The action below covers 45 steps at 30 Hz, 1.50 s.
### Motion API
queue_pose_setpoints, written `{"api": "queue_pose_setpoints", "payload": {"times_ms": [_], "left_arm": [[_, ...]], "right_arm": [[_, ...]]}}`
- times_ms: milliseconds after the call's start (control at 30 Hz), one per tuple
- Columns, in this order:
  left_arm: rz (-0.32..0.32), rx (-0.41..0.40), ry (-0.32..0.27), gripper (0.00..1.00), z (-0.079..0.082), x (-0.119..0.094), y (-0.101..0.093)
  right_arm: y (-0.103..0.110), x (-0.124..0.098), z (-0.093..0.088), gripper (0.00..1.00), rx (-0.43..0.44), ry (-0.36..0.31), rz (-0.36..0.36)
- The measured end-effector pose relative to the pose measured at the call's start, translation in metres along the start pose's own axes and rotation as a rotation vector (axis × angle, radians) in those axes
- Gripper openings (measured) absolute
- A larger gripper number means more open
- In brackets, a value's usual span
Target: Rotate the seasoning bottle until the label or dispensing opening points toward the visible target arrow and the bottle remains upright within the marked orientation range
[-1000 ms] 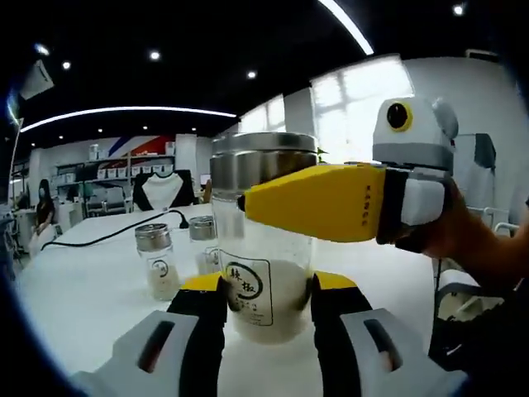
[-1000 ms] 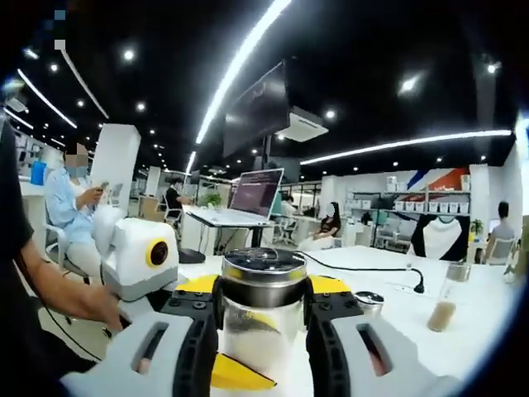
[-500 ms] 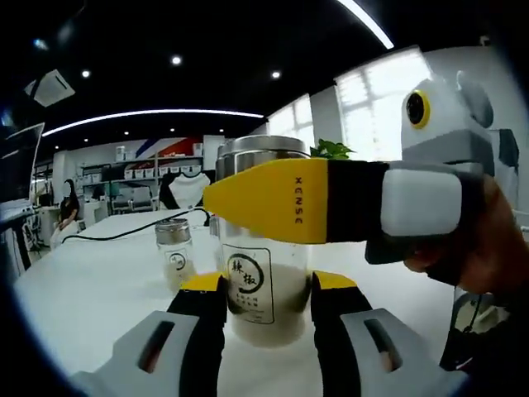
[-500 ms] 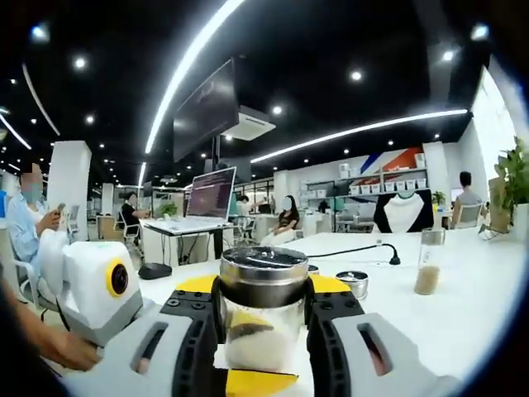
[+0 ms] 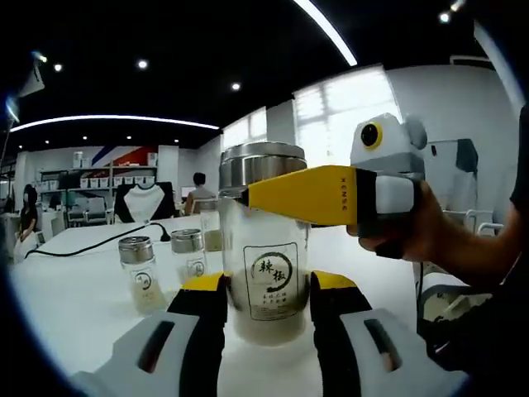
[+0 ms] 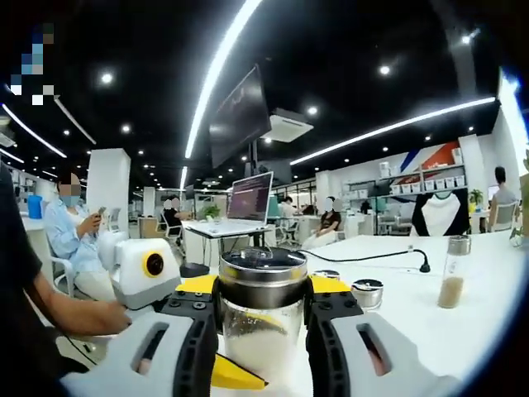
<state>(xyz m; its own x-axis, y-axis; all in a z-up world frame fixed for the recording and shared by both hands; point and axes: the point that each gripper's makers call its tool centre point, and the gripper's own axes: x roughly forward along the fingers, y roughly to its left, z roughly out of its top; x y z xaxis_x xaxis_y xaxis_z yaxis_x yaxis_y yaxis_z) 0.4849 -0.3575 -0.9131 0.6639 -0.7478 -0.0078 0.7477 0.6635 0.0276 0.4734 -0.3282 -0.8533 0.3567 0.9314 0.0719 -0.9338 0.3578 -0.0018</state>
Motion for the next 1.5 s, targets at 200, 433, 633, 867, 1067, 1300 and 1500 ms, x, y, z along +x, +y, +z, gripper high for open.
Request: {"api": "queue_pose_setpoints", "payload": {"times_ms": [200,433,633,867,1067,1300,1500], "left_arm": [[-0.16,-0.04,-0.009,0.43,0.0,-0.007,-0.019],[-0.165,-0.024,0.046,0.43,-0.01,-0.006,-0.023],[-0.062,0.008,0.069,0.43,-0.016,-0.005,-0.008],[0.098,-0.011,0.038,0.43,-0.012,-0.005,0.013],[0.227,0.048,0.023,0.43,-0.01,-0.005,0.022],[0.307,0.044,0.005,0.43,-0.007,-0.005,0.026],[0.278,0.048,0.011,0.43,-0.011,-0.003,0.027]], "right_arm": [[0.02,-0.011,0.002,0.37,0.06,-0.045,0.158],[0.028,-0.011,-0.007,0.37,0.06,-0.025,0.188],[0.02,-0.005,-0.013,0.37,0.025,0.004,0.098],[0.006,0.006,-0.011,0.36,0.025,0.004,-0.063],[-0.001,0.016,-0.012,0.37,0.013,0.04,-0.168],[-0.003,0.024,-0.009,0.38,-0.025,0.036,-0.266],[-0.008,0.021,-0.012,0.38,-0.025,0.034,-0.277]]}}
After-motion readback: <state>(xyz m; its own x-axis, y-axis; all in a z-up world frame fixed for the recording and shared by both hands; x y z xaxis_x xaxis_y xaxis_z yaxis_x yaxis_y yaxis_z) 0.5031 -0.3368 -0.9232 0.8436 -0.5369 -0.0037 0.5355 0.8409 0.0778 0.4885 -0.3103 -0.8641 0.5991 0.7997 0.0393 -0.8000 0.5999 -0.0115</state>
